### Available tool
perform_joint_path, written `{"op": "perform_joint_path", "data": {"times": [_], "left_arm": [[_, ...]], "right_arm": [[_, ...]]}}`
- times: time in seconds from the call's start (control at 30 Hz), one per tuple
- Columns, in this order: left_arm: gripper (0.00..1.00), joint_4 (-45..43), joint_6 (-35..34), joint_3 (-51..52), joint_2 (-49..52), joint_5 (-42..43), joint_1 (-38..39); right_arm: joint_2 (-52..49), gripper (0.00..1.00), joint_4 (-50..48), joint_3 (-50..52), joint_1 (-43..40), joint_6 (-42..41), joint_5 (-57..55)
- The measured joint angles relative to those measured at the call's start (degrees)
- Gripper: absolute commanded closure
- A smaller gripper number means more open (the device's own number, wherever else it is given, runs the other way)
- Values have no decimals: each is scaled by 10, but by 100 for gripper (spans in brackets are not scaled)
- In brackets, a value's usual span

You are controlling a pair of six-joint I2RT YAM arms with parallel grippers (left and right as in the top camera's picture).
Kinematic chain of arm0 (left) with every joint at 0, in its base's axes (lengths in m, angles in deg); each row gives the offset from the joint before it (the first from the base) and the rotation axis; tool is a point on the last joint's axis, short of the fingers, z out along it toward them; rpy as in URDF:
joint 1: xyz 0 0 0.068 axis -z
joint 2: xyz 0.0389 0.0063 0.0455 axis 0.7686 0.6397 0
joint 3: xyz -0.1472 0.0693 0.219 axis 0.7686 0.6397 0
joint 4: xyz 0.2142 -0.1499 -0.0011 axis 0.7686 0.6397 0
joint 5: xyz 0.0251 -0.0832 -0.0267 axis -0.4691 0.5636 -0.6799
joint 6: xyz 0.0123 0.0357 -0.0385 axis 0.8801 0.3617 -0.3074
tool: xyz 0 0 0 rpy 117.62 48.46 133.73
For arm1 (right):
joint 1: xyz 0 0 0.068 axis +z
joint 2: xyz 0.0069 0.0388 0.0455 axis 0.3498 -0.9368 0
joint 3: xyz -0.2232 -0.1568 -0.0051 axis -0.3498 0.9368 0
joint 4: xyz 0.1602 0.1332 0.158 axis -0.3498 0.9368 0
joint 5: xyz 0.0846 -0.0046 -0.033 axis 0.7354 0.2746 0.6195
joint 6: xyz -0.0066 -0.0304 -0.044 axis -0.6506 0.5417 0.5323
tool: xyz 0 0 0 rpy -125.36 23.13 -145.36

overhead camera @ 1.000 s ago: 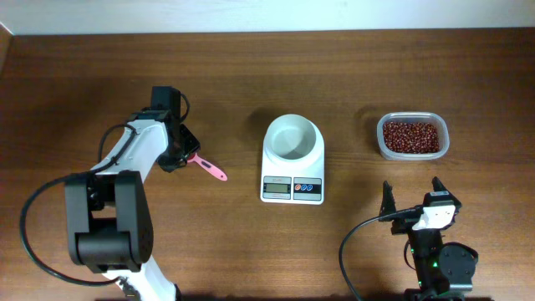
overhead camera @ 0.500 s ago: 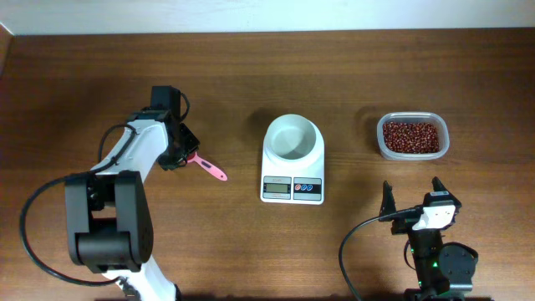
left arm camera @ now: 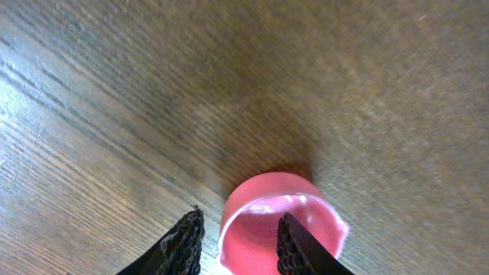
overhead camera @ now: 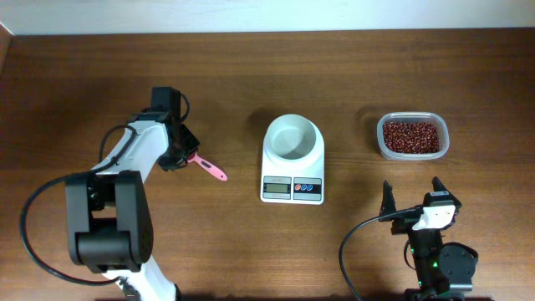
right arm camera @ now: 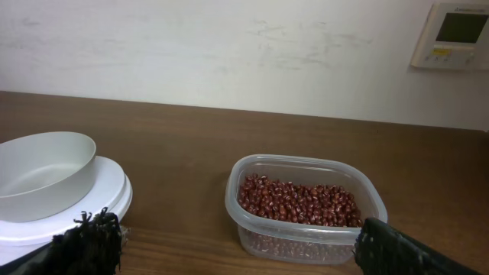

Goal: Scoop and weigh 50g on scale
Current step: 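Lower the left gripper and grasp the pink scoop's cup rim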

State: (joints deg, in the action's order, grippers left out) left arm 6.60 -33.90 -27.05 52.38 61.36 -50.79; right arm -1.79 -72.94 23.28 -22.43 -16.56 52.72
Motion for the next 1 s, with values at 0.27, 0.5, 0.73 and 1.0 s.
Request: {"op": "perform_joint_path", "data": {"times": [0.27, 0.5, 0.73, 1.0], "left_arm": [[80, -19, 0, 23, 0, 0, 0], [95, -19, 0, 23, 0, 0, 0], [100, -19, 0, 24, 0, 0, 0], [100, -14, -29, 24, 0, 15, 0]], "right_arm": [[0, 1, 0, 0, 0, 0, 0], [0, 1, 0, 0, 0, 0, 0], [0, 1, 0, 0, 0, 0, 0], [0, 1, 0, 0, 0, 0, 0]]}}
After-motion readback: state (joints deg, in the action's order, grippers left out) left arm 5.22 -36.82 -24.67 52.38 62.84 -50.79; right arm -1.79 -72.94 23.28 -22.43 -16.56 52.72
